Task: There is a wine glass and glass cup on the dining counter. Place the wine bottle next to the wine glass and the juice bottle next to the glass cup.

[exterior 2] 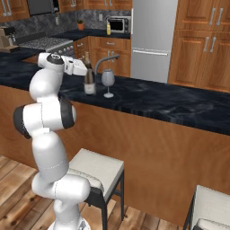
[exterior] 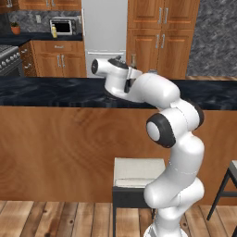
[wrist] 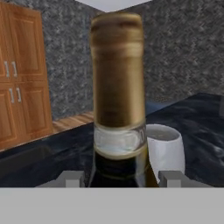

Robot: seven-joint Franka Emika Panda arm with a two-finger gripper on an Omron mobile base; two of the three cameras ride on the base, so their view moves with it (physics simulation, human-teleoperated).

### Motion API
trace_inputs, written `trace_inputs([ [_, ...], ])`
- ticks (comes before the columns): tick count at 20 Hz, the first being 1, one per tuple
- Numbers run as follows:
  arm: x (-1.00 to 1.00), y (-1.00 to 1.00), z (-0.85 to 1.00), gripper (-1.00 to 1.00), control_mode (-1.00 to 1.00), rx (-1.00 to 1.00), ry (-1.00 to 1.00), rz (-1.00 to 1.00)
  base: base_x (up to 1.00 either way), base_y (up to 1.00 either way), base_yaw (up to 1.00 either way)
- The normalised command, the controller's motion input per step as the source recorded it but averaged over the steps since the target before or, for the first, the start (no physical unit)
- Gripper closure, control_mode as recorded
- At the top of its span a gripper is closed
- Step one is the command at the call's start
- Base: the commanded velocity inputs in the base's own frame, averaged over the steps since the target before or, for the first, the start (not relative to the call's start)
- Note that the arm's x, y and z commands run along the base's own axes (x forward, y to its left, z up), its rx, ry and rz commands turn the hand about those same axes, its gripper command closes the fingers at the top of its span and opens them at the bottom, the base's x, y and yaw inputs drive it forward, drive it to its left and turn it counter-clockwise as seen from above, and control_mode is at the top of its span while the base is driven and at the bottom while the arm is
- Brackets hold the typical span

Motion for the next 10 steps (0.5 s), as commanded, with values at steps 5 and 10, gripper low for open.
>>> trace_inputs([
  [5, 0.12, -0.06, -0.17, 1.0, -1.0, 0.0, 0.0, 0.0, 0.0, 0.0, 0.0],
  [10, 0.22, 0.0, -0.13, 1.0, -1.0, 0.0, 0.0, 0.01, 0.0, 0.0, 0.0],
])
